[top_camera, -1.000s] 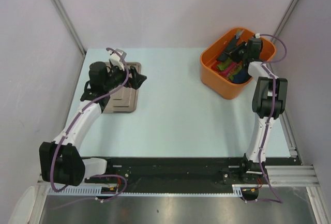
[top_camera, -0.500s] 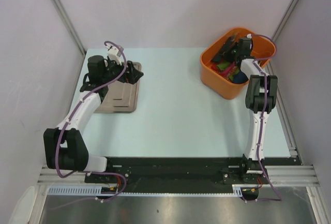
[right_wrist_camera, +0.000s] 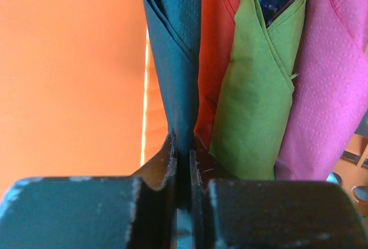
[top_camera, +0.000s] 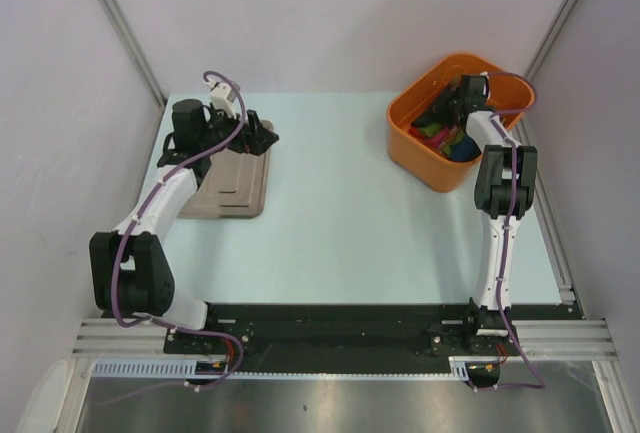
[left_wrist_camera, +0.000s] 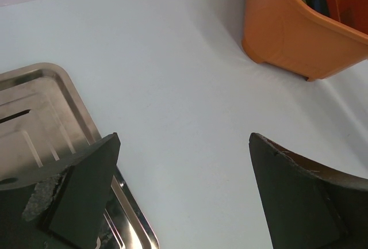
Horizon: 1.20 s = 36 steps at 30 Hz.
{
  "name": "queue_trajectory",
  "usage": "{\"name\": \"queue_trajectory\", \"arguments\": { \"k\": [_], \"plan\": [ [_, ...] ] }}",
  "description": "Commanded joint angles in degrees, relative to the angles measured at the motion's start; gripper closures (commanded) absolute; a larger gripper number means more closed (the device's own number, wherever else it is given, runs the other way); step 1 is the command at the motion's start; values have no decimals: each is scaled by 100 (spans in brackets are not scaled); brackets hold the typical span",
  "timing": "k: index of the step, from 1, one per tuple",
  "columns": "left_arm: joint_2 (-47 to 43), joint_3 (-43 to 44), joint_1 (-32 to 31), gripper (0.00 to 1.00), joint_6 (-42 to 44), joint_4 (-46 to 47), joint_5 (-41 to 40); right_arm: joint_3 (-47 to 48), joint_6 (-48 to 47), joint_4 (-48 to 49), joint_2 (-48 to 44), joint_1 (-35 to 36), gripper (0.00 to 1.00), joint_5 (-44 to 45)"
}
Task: Place the utensils on the paper napkin and roll it up
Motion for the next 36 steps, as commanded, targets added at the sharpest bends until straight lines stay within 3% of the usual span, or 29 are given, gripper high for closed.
{"name": "queue_trajectory", "arguments": {
  "k": [1,13,36],
  "plan": [
    [17,341,46,0,-18,104,125,399,-38,-216,69,0,85,225],
    [61,429,54,0,-9,113,46,698,-73,-849,113,-18,74,497],
    [52,376,89,0,-140,113,-68,690,-214,-1139,-405,-79,54,111]
  ]
}}
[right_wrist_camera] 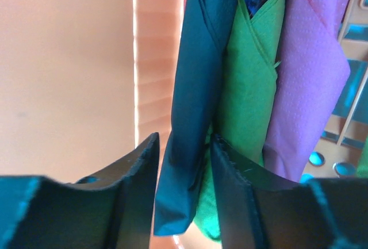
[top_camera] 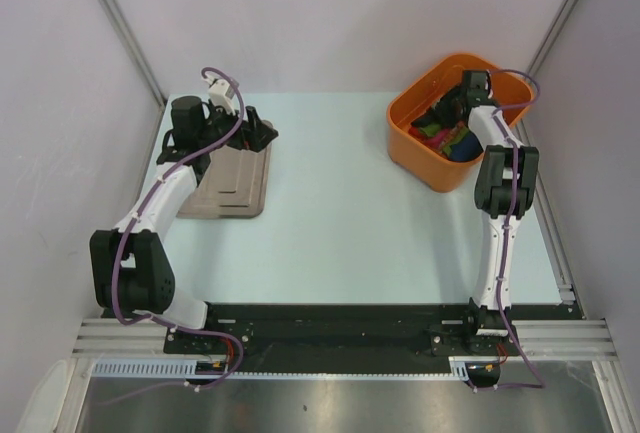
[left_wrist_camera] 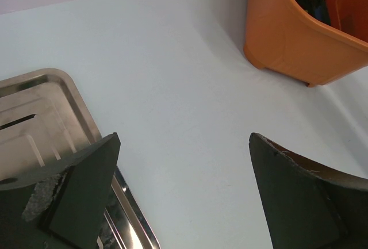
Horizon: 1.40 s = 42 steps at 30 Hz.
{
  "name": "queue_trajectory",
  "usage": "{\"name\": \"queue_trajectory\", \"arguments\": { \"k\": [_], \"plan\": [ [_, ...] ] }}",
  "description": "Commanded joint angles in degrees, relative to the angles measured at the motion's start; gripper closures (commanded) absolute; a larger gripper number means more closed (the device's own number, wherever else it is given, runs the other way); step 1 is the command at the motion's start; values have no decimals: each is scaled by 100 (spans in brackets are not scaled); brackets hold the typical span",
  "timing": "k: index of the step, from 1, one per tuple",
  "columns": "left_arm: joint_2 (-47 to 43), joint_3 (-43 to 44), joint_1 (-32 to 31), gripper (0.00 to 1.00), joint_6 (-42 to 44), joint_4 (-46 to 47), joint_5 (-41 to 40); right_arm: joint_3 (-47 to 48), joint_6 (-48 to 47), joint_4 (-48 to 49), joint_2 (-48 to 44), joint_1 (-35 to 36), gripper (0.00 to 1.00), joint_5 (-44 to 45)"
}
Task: Place the utensils on the paper napkin and roll it up
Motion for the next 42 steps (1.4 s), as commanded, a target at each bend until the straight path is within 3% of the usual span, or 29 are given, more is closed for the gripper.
{"name": "queue_trajectory", "arguments": {
  "k": [1,17,19,22,25,30,33,38,42],
  "plan": [
    [-37,188,72,0,-86,108,-44,176,-163,-283,-510,-66,54,-25],
    [-116,345,125,0,-42,-444,-263,27,-708,-626,-1257,-119,37,-367],
    [-20,626,133,0,28,-874,-299,-35,-910,-582,-1494,-145,32,-490],
    [234,1197,125,0,195,-1700,-412,-148,-1261,-555,-1836,-172,13,-745],
    [699,2057,125,0,458,-2763,-684,-333,-1586,-520,-2232,-207,1,-1052],
    [1517,3865,125,0,538,-4239,-1335,-772,-2087,-511,-2944,-251,0,-1676],
    [1782,4475,125,0,477,-4813,-1670,-1273,-2509,-511,-3514,-251,0,-2107],
    [1396,4109,125,0,485,-4770,-1802,-2353,-3412,-695,-4629,-128,0,-2521],
    [441,2775,99,0,520,-4323,-1749,-3748,-3670,-529,-5623,144,0,-2398]
  ]
}}
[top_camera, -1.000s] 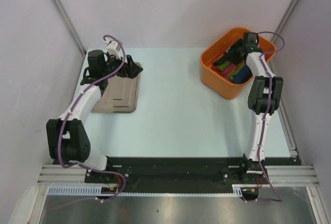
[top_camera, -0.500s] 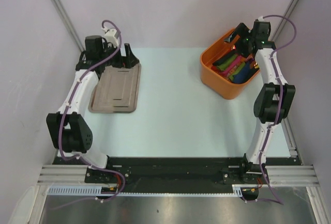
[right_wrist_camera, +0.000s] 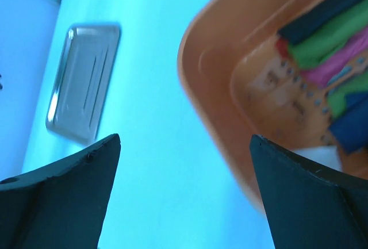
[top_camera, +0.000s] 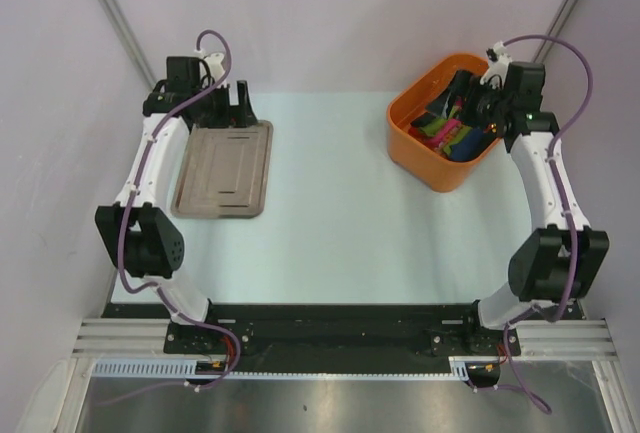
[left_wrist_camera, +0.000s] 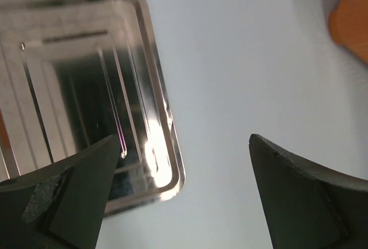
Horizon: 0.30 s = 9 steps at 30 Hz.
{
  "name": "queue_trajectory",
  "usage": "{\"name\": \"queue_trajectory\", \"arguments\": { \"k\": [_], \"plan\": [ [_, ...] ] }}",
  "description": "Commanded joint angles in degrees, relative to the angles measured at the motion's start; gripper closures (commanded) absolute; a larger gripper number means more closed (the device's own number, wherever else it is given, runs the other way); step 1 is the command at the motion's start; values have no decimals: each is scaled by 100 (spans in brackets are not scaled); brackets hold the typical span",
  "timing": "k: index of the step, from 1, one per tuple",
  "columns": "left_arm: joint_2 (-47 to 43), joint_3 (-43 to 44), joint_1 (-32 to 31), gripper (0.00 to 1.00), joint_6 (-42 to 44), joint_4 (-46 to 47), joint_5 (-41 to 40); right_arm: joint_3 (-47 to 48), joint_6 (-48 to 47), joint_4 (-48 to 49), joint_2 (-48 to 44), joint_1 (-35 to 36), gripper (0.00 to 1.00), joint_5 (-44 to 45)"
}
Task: Place the utensils on the paper napkin and roll it up
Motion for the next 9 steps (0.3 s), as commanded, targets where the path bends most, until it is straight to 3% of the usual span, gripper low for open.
{"name": "queue_trajectory", "arguments": {
  "k": [1,6,9],
  "plan": [
    [-1256,-1198,4,0,162,220,-112,-1236,-628,155,-1131,297,0,-149],
    [-2144,-2455,-171,0,575,511,-393,-2204,-750,428,-2229,816,0,70],
    [-2470,-2748,-189,0,646,607,-481,-2363,-856,481,-2468,1133,0,290]
  ]
}}
